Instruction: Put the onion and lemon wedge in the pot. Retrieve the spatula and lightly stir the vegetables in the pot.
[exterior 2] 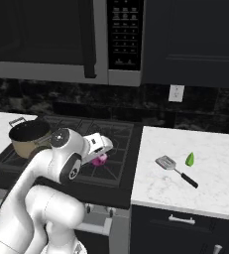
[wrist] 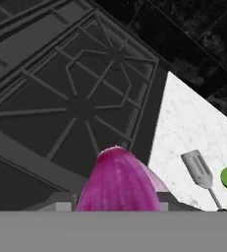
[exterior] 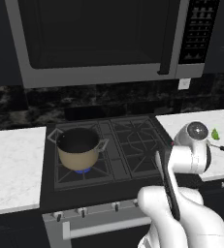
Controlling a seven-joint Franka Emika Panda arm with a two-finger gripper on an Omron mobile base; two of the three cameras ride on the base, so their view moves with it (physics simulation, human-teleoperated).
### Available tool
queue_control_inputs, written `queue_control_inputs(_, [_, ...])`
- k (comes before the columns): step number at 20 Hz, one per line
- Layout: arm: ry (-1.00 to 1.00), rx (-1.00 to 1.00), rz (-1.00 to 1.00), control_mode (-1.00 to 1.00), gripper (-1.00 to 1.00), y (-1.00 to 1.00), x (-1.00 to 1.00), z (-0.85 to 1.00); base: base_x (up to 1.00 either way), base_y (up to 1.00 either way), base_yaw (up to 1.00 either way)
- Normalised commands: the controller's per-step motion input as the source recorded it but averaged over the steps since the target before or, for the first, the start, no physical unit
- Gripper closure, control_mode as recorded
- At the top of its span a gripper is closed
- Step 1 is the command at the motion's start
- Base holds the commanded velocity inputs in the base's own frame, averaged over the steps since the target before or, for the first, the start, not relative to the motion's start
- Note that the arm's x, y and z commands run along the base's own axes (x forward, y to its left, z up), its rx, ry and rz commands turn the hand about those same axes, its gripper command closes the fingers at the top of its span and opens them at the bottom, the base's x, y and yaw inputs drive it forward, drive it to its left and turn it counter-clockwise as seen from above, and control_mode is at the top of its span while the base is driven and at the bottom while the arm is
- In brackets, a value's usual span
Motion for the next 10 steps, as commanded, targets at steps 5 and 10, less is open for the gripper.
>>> queue_control_inputs(5, [0.04, 0.13, 0.04, -1.0, 1.0, 1.0, 0.0, 0.93, 0.0, 0.0, 0.0])
queue_control_inputs(10, [0.08, 0.03, 0.05, -1.0, 1.0, 1.0, 0.0, 0.41, 0.0, 0.0, 0.0])
